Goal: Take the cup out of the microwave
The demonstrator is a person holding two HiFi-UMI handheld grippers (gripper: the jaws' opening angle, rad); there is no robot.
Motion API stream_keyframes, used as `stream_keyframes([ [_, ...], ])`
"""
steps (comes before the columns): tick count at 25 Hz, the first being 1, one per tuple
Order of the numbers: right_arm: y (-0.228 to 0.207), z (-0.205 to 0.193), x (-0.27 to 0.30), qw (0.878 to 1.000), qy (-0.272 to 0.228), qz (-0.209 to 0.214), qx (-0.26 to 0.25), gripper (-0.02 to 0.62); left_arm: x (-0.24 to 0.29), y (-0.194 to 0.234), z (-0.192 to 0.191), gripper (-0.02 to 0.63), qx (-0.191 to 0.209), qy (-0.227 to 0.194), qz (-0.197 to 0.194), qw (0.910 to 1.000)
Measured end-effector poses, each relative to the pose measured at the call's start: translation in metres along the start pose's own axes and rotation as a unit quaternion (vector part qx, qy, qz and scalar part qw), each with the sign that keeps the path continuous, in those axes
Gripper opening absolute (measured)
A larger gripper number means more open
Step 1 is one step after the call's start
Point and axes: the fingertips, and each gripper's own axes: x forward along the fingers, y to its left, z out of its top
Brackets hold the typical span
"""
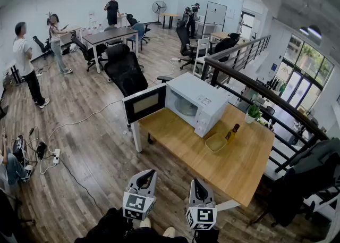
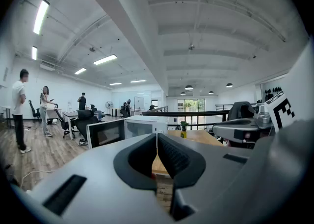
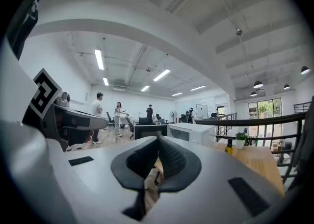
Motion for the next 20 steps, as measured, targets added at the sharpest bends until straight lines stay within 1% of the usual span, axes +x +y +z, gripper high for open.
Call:
stream_keyframes([
  [4,0.013,0.001,0.011,1.0,-0.002,0.0,0.001,0.015,0.0,0.015,-0.001,0.028,-0.001,0.002,-0.002,1.0],
  [10,0.028,0.0,0.034,1.0,-0.001,-0.008,-0.003,0.015,0.009,0.044,-0.003,0.028,-0.004,-0.008,-0.006,0.9999],
  [14,0.039,0.004,0.051,1.0,-0.002,-0.017,-0.004,0.015,0.013,0.066,-0.005,0.028,0.004,0.006,-0.007,0.9999],
  [17,0.045,0.004,0.063,1.0,-0.002,-0.027,-0.001,0.015,0.02,0.079,-0.008,0.028,-0.008,-0.001,-0.018,0.9998],
  [20,0.051,-0.001,0.075,0.999,0.0,-0.036,0.0,0.015,0.027,0.092,-0.008,0.028,-0.006,-0.003,-0.031,0.9995],
])
